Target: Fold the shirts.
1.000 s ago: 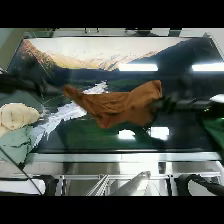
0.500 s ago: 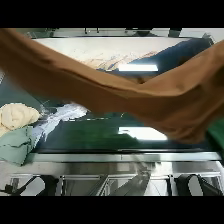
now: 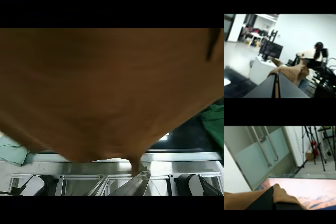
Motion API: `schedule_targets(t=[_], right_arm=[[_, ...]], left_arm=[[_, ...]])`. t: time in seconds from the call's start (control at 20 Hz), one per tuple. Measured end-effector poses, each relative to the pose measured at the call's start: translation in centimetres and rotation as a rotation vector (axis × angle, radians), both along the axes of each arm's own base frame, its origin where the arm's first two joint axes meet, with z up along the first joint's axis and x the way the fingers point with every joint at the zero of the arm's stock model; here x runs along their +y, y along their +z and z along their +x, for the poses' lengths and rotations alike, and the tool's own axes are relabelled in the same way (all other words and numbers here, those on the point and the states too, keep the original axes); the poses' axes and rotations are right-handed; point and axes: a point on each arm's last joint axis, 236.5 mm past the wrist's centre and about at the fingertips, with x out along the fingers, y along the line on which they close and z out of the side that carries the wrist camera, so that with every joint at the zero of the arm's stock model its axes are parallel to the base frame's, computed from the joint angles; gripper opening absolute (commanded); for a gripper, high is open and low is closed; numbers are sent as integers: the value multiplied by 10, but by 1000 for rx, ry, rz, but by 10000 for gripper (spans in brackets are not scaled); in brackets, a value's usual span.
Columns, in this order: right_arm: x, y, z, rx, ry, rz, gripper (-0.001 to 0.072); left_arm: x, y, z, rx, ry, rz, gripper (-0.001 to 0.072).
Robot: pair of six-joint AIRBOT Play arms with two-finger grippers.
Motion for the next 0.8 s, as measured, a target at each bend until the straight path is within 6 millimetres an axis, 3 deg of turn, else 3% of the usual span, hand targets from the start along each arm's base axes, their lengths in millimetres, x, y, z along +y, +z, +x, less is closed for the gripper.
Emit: schedule_targets(t=[0.1, 0.2, 0.4, 0.5, 0.65, 0.8], right_arm=[[-9, -21, 34, 55, 29, 4, 24], [-8, -60, 82, 144, 80, 4, 24], [8, -178, 196, 331, 134, -18, 24], [11, -240, 243, 415, 129, -22, 23], [13, -313, 284, 507, 137, -17, 23], [9, -360, 300, 559, 141, -30, 22]], left_arm=[[3, -40, 45, 129, 25, 26, 30], [0, -89, 93, 257, 26, 53, 30], [-7, -203, 189, 485, 38, 127, 30], [-8, -251, 231, 556, 23, 154, 30], [-12, -311, 285, 633, -12, 166, 30], [-12, -355, 317, 687, -24, 155, 30]])
